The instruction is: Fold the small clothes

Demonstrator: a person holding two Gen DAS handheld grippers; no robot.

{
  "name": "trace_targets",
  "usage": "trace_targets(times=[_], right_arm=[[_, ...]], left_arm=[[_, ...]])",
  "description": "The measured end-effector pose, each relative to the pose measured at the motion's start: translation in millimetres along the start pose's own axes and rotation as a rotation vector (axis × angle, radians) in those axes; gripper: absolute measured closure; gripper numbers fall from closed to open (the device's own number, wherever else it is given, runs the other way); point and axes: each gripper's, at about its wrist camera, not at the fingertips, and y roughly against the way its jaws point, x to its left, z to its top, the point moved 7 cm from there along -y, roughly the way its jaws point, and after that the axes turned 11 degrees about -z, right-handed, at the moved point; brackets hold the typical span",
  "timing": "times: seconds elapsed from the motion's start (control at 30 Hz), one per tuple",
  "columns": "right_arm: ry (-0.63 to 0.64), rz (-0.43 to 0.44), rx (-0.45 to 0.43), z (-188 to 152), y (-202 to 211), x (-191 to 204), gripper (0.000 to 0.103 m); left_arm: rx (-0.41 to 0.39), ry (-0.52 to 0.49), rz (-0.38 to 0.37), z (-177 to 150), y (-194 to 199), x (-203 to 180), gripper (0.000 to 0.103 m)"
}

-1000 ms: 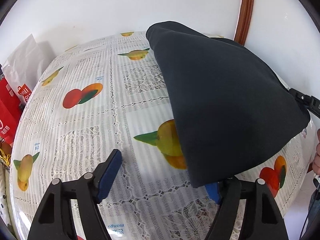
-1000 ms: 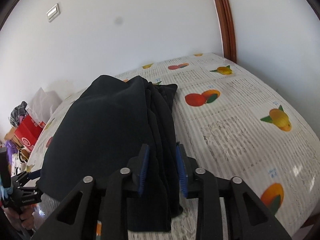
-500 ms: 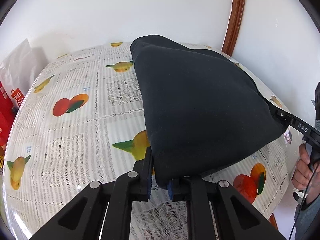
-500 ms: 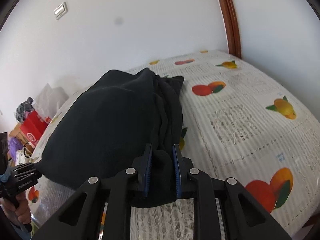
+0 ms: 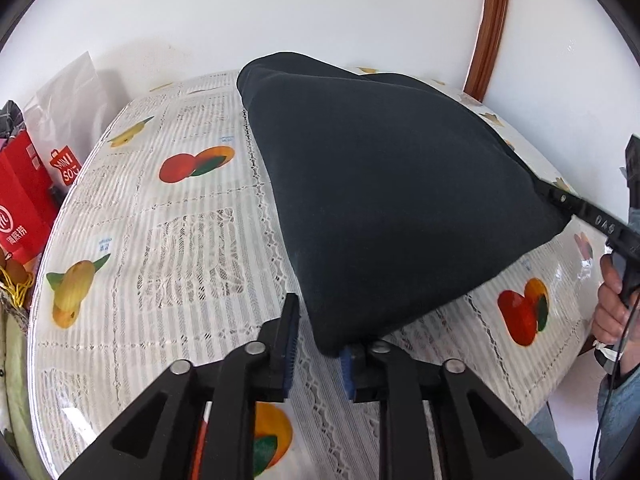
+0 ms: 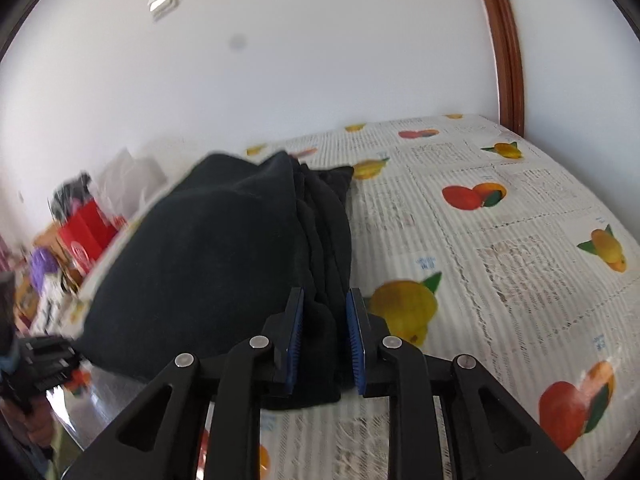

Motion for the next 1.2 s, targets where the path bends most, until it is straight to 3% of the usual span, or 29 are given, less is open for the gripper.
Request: trace_targets(times=[0.17,0.33,0.4,0.43,0.47,0.53,0.67,0.77,0.83,1.0,1.13,1.2], right_arm=[[0.064,-0.036,0.040,-10.0,8.9,-10.3,0.082],[0.083,-0.087,0.020,17.5,21.2,-13.6,0.079],[0.096,-0.092,0.016,31.6,20.3,-9.7,0.078],[0.100,-0.101,0.019,38.4,18.8,-7.5,0.078],[0.105,-0.105,0.020,45.4,16.9,-4.4,0.078],[0.117,-0.108,0.031,56.0,12.0,2.4,0.072],[0.127,-0.097,0.042,76.9,-3.2,17.3,0.067],[0.126,-0.077,0.060,90.9,-20.9,27.1,0.064],[0.130,-0.058,0.085,97.4,-36.2,34.9,0.063],[0.134,0.006,0.146,111.5,-82.5,55.5,0.062],[0.090,0.043,0.221,119.3,-129.3,65.8,0.062],[0.051,0.058,0.275,121.5,-149.4,68.1,0.069]], left_arm=[[-0.011,0.009,-0.050,-3.4,23.2,-2.5,0.078],[-0.055,0.012,-0.083,2.1,48.1,-4.5,0.078],[-0.086,0.004,-0.088,12.4,56.6,-5.2,0.071],[-0.102,0.003,-0.084,18.4,59.0,-4.6,0.059],[-0.120,0.004,-0.074,25.8,59.6,-3.0,0.054],[-0.137,0.004,-0.079,37.9,53.6,-0.5,0.054],[-0.064,0.024,-0.100,37.2,15.8,9.1,0.053],[0.006,0.024,-0.120,22.4,-11.1,13.1,0.051],[0.006,0.014,-0.138,23.5,-10.9,12.3,0.051],[-0.054,0.026,-0.128,55.8,3.5,25.6,0.050],[-0.056,0.075,-0.133,77.8,-9.7,37.7,0.050],[-0.048,0.086,-0.149,84.8,-21.4,36.9,0.049]])
